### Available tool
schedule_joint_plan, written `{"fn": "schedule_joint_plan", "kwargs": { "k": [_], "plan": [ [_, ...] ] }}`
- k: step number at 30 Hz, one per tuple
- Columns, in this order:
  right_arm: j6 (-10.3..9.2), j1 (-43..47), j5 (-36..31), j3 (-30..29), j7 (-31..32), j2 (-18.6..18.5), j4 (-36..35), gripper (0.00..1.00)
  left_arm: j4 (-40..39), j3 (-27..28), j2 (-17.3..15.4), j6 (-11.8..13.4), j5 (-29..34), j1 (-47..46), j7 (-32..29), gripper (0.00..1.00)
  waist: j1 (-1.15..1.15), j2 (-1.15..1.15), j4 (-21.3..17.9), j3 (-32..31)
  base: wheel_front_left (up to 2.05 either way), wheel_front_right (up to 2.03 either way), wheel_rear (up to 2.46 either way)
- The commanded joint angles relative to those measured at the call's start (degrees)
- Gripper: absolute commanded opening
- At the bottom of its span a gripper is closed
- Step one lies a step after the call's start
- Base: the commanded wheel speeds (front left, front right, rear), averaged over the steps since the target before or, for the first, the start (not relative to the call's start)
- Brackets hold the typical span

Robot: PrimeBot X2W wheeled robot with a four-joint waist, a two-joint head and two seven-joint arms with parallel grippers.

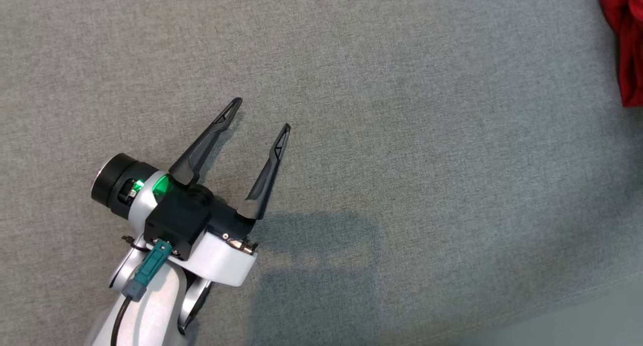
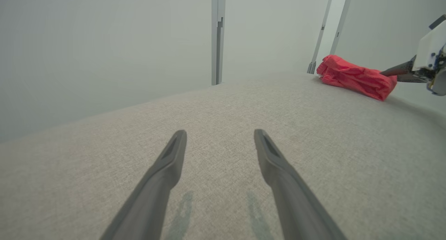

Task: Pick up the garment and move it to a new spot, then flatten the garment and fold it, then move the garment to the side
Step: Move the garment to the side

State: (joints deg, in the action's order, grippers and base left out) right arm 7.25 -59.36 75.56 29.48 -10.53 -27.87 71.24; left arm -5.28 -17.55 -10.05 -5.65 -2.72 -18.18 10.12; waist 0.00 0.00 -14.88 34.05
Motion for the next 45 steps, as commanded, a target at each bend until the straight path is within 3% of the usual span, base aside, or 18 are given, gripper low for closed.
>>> {"fn": "schedule_joint_plan", "kwargs": {
  "k": [1, 12, 17, 21, 27, 32, 45],
  "plan": [
    [0.24, 1.7, -0.5, 1.0, -0.2, -2.2, 0.3, 1.00, -1.2, 1.4, -0.2, 0.3, -0.6, -1.0, 0.5, 1.00, 0.00, 0.00, 0.2, -0.7, 0.00, 0.00, 0.00],
    [0.24, 2.3, -7.2, 3.9, -4.4, -3.9, 0.9, 1.00, 2.4, 1.5, 1.5, 1.7, -2.7, 0.3, 2.6, 1.00, 0.00, 0.00, 0.9, -7.4, 0.00, 0.00, 0.00],
    [0.24, 2.5, -11.4, 2.7, -4.4, -4.0, -3.0, 1.00, 4.1, 1.7, 2.4, 2.7, -3.5, 1.0, 3.2, 1.00, 0.00, 0.00, 1.6, -9.9, 0.00, 0.00, 0.00],
    [0.24, 4.5, -18.6, -1.0, -4.5, -3.6, -9.1, 1.00, 5.5, 2.1, 3.3, 3.8, -4.3, 1.6, 3.8, 1.00, 0.00, 0.00, 2.9, -12.3, 0.00, 0.00, 0.00],
    [0.24, 12.7, -32.7, -12.2, -4.5, 0.0, -21.4, 1.00, 7.8, 2.9, 4.3, 5.7, -5.4, 3.1, 4.5, 1.00, 0.00, 0.00, 5.9, -15.8, 0.00, 0.00, 0.00],
    [0.24, 19.0, -40.9, -17.5, -4.5, 3.6, -28.7, 1.00, 8.4, 3.9, 5.1, 7.0, -6.7, 4.3, 4.8, 1.00, 0.00, 0.00, 8.4, -18.3, 0.00, 0.00, 0.00],
    [0.24, 31.4, -50.5, -20.0, -4.5, 10.6, -41.3, 1.00, 7.1, 7.6, 6.4, 8.5, -8.8, 9.2, 4.9, 1.00, 0.00, 0.00, 14.5, -26.3, 0.00, 0.00, 0.00]
  ]
}}
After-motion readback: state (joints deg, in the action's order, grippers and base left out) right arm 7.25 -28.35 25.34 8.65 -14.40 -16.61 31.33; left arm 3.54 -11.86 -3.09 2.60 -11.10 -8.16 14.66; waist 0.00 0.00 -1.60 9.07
